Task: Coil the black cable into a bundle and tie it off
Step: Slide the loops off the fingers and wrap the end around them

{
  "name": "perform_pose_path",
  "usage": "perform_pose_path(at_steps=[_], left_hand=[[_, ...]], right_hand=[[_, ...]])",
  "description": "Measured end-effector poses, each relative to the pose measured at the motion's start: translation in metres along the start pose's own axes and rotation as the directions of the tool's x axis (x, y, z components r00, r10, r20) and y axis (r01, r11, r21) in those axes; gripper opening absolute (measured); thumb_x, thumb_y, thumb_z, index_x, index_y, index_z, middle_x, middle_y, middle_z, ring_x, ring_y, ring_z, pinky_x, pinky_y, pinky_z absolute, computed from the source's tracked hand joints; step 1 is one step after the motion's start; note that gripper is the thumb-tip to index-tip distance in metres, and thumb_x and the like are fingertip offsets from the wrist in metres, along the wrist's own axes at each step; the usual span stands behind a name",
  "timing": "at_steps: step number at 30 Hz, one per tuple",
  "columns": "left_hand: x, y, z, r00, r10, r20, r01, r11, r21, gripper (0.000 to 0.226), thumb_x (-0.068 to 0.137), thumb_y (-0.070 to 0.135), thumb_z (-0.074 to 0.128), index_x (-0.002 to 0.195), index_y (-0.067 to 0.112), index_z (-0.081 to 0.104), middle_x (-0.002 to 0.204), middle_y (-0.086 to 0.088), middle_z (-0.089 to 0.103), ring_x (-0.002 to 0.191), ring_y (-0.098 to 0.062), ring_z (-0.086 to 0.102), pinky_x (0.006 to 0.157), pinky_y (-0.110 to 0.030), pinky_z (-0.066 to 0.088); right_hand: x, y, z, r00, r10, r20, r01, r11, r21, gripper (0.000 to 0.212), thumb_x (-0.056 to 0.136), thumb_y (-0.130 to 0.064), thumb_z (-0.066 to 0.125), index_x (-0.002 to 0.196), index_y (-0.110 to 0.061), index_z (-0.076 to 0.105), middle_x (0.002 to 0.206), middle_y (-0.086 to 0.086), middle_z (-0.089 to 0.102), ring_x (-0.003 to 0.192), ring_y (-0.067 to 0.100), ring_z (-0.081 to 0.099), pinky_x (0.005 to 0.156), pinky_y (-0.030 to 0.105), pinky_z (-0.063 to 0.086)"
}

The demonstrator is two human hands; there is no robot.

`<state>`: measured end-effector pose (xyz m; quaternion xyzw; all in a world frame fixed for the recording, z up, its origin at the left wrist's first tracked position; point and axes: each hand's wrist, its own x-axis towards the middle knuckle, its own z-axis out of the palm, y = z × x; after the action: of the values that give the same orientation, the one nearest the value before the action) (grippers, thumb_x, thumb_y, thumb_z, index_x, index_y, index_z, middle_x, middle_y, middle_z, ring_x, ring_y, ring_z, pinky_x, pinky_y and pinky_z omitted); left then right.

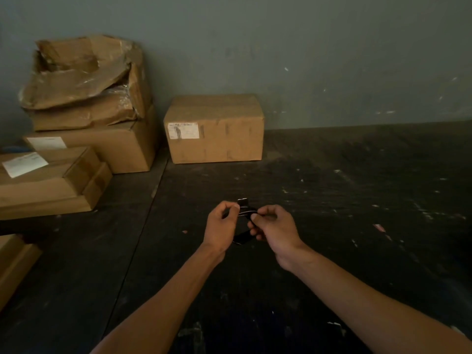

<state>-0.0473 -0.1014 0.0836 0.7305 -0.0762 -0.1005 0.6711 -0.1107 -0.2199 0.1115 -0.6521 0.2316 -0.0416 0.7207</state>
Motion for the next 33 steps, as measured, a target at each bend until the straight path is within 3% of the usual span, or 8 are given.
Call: perform_pose_path(at_steps=[7,10,13,15,20,24,29,33], left_hand=[[0.0,-0.001,-0.001,0.995,0.097,0.013,-0.098,0.99,0.099,0.018,0.1,0.016,0.048,0.099,0.011,0.065,0.101,-0.005,0.067,0.091,-0.014,0.065,0.073,-0.021,0.055],[0.002,-0.002,-0.002,0.994,0.106,0.009,-0.106,0.988,0.114,0.018,0.1,0.016,0.048,0.099,0.011,0.065,0.101,-0.006,0.067,0.089,-0.014,0.064,0.065,-0.009,0.05],[0.001,0.001,-0.001,0.993,0.116,0.024,-0.118,0.982,0.146,0.018,0.1,0.018,0.048,0.099,0.014,0.066,0.1,-0.006,0.066,0.085,-0.016,0.062,0.063,-0.008,0.048],[0.001,0.004,0.001,0.992,0.122,0.044,-0.127,0.977,0.169,0.017,0.1,0.019,0.049,0.099,0.016,0.066,0.098,-0.003,0.067,0.085,-0.017,0.063,0.064,-0.008,0.048],[-0.001,0.01,0.001,0.986,0.134,0.099,-0.154,0.96,0.232,0.018,0.1,0.02,0.05,0.1,0.017,0.067,0.095,0.002,0.067,0.086,-0.005,0.062,0.066,-0.005,0.043],[-0.005,0.014,0.0,0.975,0.169,0.144,-0.198,0.956,0.216,0.018,0.099,0.015,0.052,0.096,0.015,0.069,0.091,0.003,0.068,0.085,-0.002,0.061,0.078,-0.017,0.046],[-0.009,0.018,-0.007,0.962,0.149,0.229,-0.2,0.955,0.221,0.019,0.099,0.017,0.052,0.098,0.014,0.07,0.095,-0.001,0.07,0.089,-0.005,0.062,0.087,-0.027,0.047],[-0.009,0.024,-0.008,0.952,0.131,0.276,-0.203,0.946,0.254,0.02,0.1,0.02,0.051,0.102,0.015,0.07,0.091,0.005,0.068,0.082,0.001,0.062,0.078,-0.02,0.048]], right_hand=[[0.004,-0.006,-0.005,0.99,-0.084,0.111,0.083,0.996,0.014,0.024,0.088,-0.004,0.064,0.11,-0.014,0.069,0.106,0.009,0.07,0.098,0.019,0.066,0.087,0.031,0.053],[0.006,-0.007,-0.007,0.97,-0.189,0.153,0.216,0.959,-0.186,0.028,0.089,-0.005,0.065,0.113,-0.017,0.067,0.11,-0.001,0.068,0.104,0.01,0.063,0.094,0.03,0.051],[0.009,-0.005,-0.011,0.854,-0.491,0.175,0.497,0.668,-0.554,0.021,0.092,-0.011,0.062,0.112,-0.018,0.067,0.107,-0.008,0.065,0.098,0.002,0.061,0.086,0.015,0.048],[0.013,-0.005,-0.015,0.755,-0.605,0.255,0.592,0.46,-0.662,0.02,0.093,-0.014,0.062,0.112,-0.015,0.067,0.104,-0.005,0.063,0.096,0.003,0.059,0.082,0.011,0.046],[0.021,-0.01,-0.023,0.648,-0.648,0.4,0.664,0.222,-0.714,0.015,0.094,-0.015,0.059,0.108,-0.012,0.066,0.102,0.003,0.064,0.096,0.012,0.06,0.085,0.028,0.052],[0.026,-0.011,-0.027,0.655,-0.665,0.359,0.658,0.268,-0.704,0.011,0.091,-0.02,0.064,0.1,-0.014,0.063,0.095,0.001,0.064,0.088,0.011,0.059,0.078,0.03,0.051],[0.029,-0.008,-0.034,0.691,-0.632,0.351,0.655,0.343,-0.673,0.036,0.089,-0.023,0.066,0.124,-0.017,0.06,0.117,0.0,0.064,0.101,0.009,0.061,0.089,0.031,0.053],[0.028,-0.003,-0.035,0.687,-0.636,0.351,0.662,0.351,-0.662,0.011,0.09,-0.021,0.065,0.1,-0.016,0.067,0.097,-0.003,0.061,0.088,0.007,0.059,0.079,0.028,0.053]])
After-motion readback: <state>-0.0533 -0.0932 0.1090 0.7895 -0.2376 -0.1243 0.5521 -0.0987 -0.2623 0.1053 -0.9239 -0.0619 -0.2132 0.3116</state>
